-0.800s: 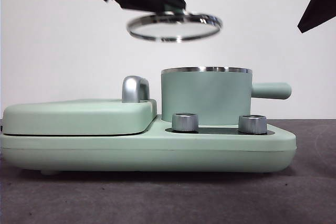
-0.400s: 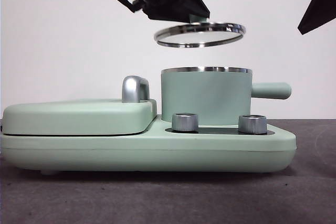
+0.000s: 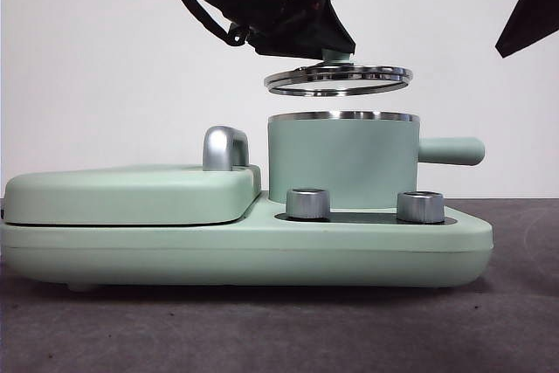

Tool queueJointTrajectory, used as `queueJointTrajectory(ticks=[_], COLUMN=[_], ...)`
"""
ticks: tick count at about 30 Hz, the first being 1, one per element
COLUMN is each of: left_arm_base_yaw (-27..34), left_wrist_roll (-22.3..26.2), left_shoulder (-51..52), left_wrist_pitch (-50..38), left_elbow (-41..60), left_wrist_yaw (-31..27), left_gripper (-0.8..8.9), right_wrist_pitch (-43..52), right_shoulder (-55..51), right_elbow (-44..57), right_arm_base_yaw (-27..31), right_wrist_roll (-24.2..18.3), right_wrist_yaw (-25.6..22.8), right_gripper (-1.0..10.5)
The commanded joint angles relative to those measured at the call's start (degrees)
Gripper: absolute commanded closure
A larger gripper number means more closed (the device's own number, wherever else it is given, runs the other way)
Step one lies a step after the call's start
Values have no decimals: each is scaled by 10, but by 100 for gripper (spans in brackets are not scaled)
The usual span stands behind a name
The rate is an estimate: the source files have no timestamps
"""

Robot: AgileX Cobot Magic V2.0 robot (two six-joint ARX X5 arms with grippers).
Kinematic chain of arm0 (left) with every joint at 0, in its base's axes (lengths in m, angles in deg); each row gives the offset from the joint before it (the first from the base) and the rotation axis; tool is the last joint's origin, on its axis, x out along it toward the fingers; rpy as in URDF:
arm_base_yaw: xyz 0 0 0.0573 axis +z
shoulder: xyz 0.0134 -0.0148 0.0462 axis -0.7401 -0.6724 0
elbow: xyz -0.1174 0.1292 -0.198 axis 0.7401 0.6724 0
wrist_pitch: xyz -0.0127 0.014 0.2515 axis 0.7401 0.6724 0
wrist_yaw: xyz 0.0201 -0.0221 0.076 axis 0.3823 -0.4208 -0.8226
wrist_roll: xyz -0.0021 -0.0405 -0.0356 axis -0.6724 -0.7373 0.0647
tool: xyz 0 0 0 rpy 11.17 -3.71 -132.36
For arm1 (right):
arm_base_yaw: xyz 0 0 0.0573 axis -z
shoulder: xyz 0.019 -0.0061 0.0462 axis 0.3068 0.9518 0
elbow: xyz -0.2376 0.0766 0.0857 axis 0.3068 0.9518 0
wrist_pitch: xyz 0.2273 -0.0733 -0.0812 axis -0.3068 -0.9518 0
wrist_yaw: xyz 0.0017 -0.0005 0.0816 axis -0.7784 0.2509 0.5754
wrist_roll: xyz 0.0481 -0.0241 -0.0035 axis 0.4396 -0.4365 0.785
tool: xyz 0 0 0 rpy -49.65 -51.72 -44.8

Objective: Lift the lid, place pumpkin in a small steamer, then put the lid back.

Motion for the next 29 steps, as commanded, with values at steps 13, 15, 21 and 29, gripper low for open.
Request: queueJointTrajectory(ticks=[13, 15, 21, 29], left_arm_base_yaw=[-9, -9, -9, -9], left_wrist_roll=[35, 40, 43, 41], left_shoulder=[-17, -18, -26, -37], left_wrist_pitch=[12, 22, 10, -10], left_elbow=[-16, -15, -13, -13], left_wrist_yaw=[-1, -1, 10, 23], left_gripper=[804, 804, 804, 804], right_wrist_pitch=[4, 3, 3, 3], right_shoulder=[2, 2, 2, 2], right_elbow=[-1, -1, -1, -1], right_arm_base_yaw=[-3, -3, -3, -3], right_wrist_roll=[5, 6, 13, 12], right_wrist_yaw=[-3, -3, -3, -14], right_gripper=[538, 538, 538, 538])
